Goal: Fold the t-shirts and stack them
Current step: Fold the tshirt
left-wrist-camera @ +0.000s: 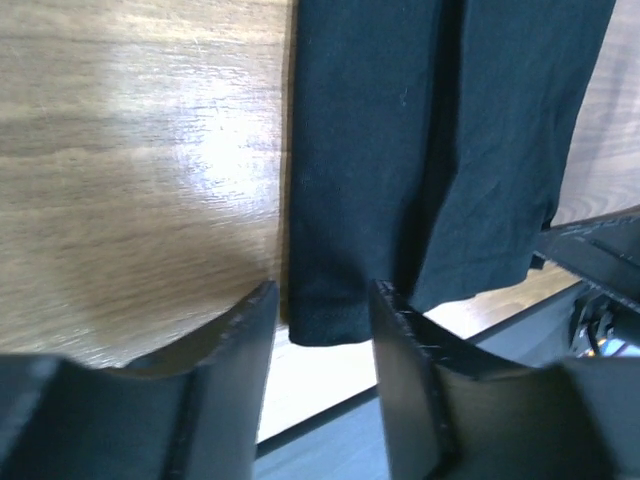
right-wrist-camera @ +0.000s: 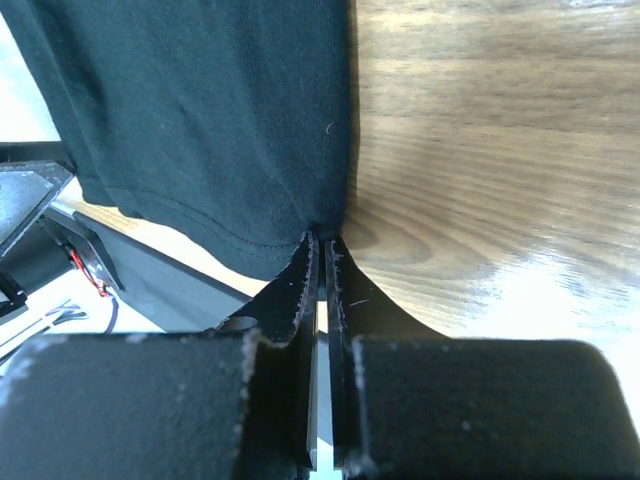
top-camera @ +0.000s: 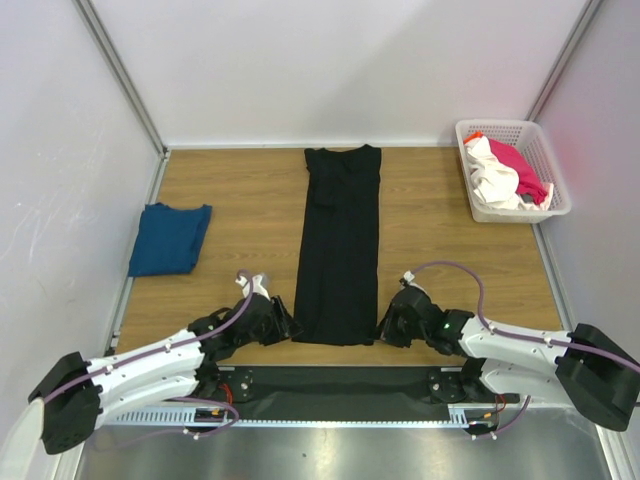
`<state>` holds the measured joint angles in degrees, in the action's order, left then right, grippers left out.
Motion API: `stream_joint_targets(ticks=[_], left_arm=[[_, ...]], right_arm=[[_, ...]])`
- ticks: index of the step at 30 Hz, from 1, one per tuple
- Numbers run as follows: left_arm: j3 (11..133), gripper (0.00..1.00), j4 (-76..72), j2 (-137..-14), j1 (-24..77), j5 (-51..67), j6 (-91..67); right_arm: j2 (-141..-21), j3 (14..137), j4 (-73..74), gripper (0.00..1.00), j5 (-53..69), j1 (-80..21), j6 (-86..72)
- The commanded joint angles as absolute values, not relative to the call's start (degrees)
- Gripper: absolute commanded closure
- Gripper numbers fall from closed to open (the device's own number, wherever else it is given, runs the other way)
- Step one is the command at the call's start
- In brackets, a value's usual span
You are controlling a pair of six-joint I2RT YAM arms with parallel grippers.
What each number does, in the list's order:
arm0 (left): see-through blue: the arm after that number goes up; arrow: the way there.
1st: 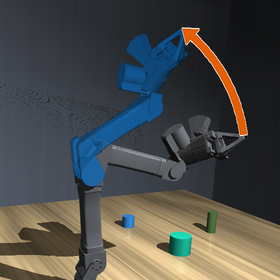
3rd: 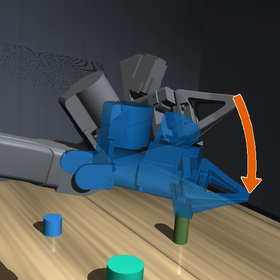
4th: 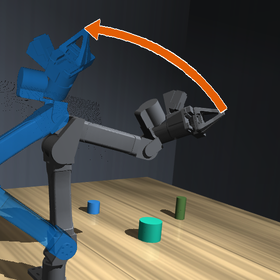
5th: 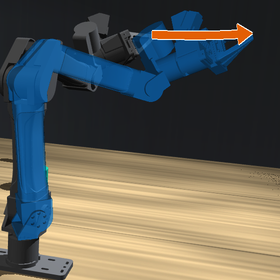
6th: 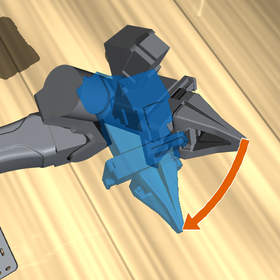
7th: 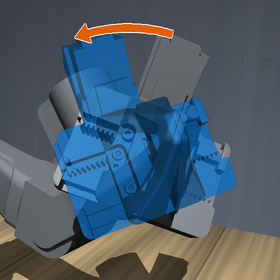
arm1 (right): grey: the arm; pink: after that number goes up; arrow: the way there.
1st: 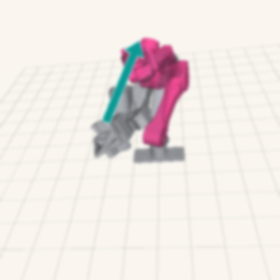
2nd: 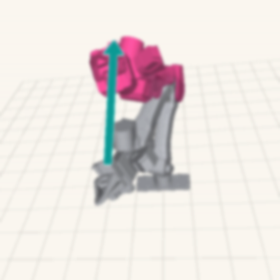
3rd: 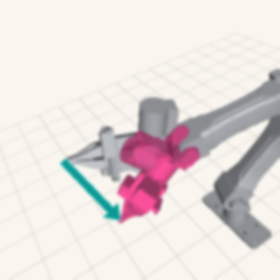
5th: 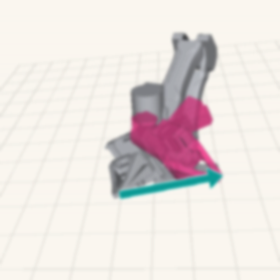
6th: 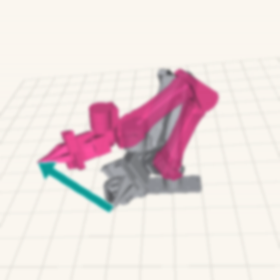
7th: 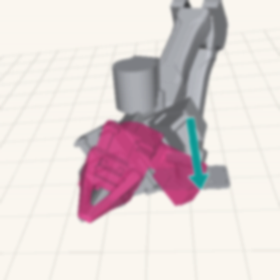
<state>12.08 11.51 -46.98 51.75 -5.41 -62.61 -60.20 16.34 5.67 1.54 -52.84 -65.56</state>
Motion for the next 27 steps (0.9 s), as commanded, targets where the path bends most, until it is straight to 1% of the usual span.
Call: stream_joint_targets(ticks=[1,2,4,5,7,8,9,12,15,20,24,27], left_arm=[[8.97,0.53,16.26,-50.09,52.47,-3.96,-62.58],[8.88,0.58,15.39,-51.23,52.56,-3.69,-62.40],[8.79,0.60,14.86,-52.03,52.47,-3.25,-62.49],[9.05,0.66,15.29,-52.38,52.56,-3.34,-62.58],[9.49,0.79,16.43,-52.21,52.73,-4.22,-62.58],[9.67,0.96,17.31,-51.95,52.73,-4.74,-62.93],[10.28,1.00,19.40,-50.99,52.82,-5.18,-63.28],[10.55,1.00,23.28,-47.83,54.22,-7.03,-66.00],[10.55,1.00,25.84,-45.97,57.82,-8.87,-70.13],[11.95,1.00,27.24,-48.07,65.56,-11.07,-75.40],[15.11,1.00,29.52,-48.61,66.88,-13.62,-75.32],[18.53,1.00,33.21,-46.06,66.80,-16.33,-74.88]], right_arm=[[-61.26,17.05,13.09,1.00,-2.63,-53.17,-63.81],[-61.17,17.14,13.62,1.00,-2.81,-53.17,-63.81],[-60.82,17.14,13.97,1.00,-2.81,-53.17,-63.90],[-60.73,17.14,14.24,1.00,-2.81,-53.17,-63.98],[-60.38,16.88,14.41,1.00,-2.81,-53.17,-64.16],[-60.03,16.70,14.50,1.00,-2.90,-53.17,-64.25],[-59.68,16.61,14.59,1.00,-2.90,-53.26,-64.25],[-58.10,16.09,15.55,1.00,-2.99,-53.17,-64.42],[-55.55,14.95,16.26,1.00,-2.46,-53.17,-64.86],[-51.42,13.45,17.57,1.00,-0.53,-53.70,-65.74],[-48.52,14.06,17.75,1.00,-0.53,-55.98,-66.44],[-47.55,16.95,19.86,1.00,-0.61,-56.78,-66.53]])
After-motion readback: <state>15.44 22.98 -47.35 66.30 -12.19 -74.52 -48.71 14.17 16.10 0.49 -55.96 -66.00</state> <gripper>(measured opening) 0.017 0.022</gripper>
